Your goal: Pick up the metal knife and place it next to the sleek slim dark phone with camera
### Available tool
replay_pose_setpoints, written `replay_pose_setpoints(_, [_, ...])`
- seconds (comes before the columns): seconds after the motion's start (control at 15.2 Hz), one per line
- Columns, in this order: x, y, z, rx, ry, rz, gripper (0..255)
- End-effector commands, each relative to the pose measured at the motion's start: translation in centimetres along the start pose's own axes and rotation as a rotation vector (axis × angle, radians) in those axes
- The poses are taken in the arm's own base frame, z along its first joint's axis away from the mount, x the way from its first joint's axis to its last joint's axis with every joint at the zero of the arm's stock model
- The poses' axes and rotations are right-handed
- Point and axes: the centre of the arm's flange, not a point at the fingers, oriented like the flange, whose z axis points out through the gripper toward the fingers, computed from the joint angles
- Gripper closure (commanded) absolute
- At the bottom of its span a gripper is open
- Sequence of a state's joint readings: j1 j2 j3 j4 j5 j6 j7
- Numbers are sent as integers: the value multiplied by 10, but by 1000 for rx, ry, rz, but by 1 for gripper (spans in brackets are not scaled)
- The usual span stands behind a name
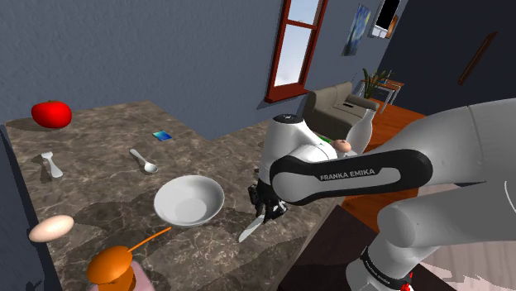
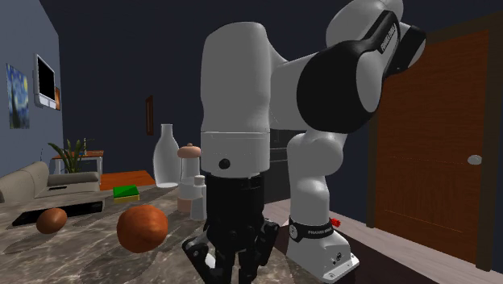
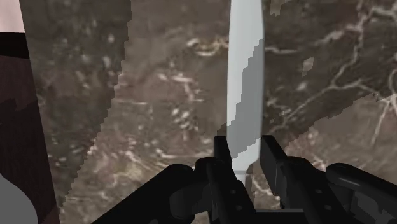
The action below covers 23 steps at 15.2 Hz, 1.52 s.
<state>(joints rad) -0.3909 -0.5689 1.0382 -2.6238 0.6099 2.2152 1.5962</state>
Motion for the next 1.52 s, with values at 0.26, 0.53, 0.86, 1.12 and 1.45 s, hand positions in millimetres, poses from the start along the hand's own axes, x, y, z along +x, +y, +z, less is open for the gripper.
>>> replay_pose_setpoints(0.26, [0, 0, -21, 0, 0, 0, 255])
replay_pose_setpoints(0.53, [0, 0, -42, 0, 0, 0, 255])
replay_pose_setpoints(0.86, [0, 0, -69, 0, 0, 0, 255])
replay_pose_setpoints(1.12, [20, -18, -77, 0, 0, 0, 255])
replay_pose_setpoints(1.45, [69, -62, -77, 0, 0, 0, 255])
